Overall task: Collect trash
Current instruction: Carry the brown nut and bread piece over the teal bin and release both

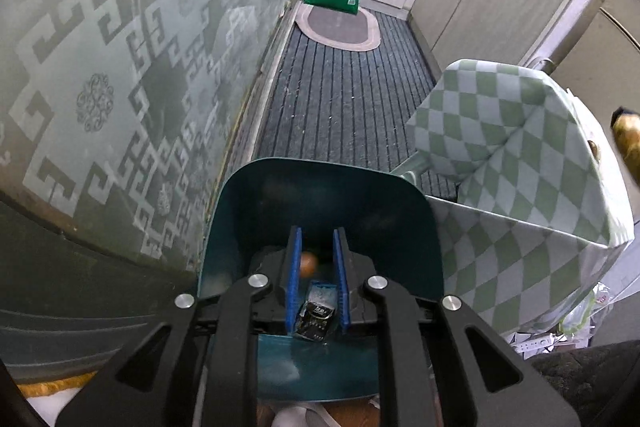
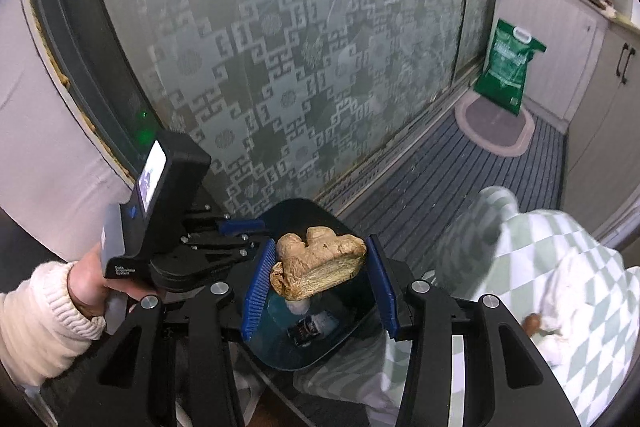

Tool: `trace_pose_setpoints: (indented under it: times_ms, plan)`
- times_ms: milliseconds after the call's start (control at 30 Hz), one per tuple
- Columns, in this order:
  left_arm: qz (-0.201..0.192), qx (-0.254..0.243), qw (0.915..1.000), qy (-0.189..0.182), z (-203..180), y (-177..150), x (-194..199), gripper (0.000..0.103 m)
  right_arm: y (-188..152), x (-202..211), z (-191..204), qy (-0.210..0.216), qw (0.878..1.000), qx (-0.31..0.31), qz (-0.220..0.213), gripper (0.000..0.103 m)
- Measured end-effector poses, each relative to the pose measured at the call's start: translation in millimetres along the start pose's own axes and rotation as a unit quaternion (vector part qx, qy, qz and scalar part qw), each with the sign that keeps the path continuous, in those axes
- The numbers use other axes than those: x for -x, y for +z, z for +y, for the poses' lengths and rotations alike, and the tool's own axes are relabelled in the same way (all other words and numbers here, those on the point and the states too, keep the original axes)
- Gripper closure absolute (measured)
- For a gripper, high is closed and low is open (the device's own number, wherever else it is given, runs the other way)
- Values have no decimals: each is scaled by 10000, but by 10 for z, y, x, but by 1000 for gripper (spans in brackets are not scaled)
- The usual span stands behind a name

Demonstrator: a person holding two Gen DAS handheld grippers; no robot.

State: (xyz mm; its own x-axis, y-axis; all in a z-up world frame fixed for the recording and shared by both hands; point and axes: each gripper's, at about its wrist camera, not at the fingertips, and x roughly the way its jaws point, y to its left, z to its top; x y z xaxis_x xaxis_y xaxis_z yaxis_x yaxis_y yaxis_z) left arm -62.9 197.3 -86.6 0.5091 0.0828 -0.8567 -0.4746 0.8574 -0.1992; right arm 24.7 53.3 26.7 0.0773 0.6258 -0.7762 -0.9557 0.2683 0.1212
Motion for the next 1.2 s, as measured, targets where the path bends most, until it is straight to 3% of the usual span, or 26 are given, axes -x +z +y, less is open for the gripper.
trace_pose_setpoints:
  times_ms: [233,500,633,667,733,1067,1200]
  plan:
    - [-120,-29,9999,-39,26,15,57,80,-56,-327,78,-57,9987,67,494,56]
    - [-880,52,9958,-264,-40,129,394,76,-206,-653,115,-60,9956,139,930,56]
    - [-1406,158,9892,-370,-40,173,650,72,-286,-785,102,-18,9939,88,1102,56]
    - [-1518,196,9873,-416,-37,180,707,64,-302,-813,100,-1,9935,78,1131,56]
    - [-1700,272,9837,-523,-40,197,801,59,-356,-886,115,44,9924,90,1226,56]
    - [-2387,19,9677,-817,-277,192,1103,50,-592,-1260,300,162,9846,259,1722,55]
    - [-2941,-38,9500,-1045,-371,151,1327,47,-630,-1297,286,226,9848,196,1709,55]
